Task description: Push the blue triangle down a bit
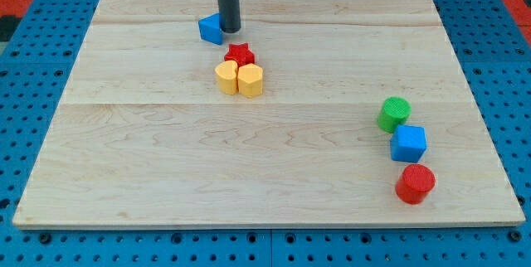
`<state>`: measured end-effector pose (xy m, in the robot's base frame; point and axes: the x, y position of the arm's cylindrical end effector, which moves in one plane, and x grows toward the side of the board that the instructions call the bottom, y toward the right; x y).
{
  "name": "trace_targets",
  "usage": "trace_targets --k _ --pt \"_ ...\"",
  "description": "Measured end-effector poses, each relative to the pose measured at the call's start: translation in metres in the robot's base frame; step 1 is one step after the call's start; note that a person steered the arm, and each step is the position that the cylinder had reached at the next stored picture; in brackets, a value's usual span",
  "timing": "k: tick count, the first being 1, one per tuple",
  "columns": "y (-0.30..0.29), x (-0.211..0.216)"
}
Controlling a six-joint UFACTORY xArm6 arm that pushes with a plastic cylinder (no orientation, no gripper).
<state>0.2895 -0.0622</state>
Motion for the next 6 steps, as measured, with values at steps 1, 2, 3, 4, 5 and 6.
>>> trace_targets --k 1,2,3,4,5,6 --pt "0.009 -0.025" --pt "0.000 -0.043" --pt "-0.046 -0.043" --pt "-0.044 -0.035" --pt "-0.021 -0.034" --pt "-0.014 -0.026"
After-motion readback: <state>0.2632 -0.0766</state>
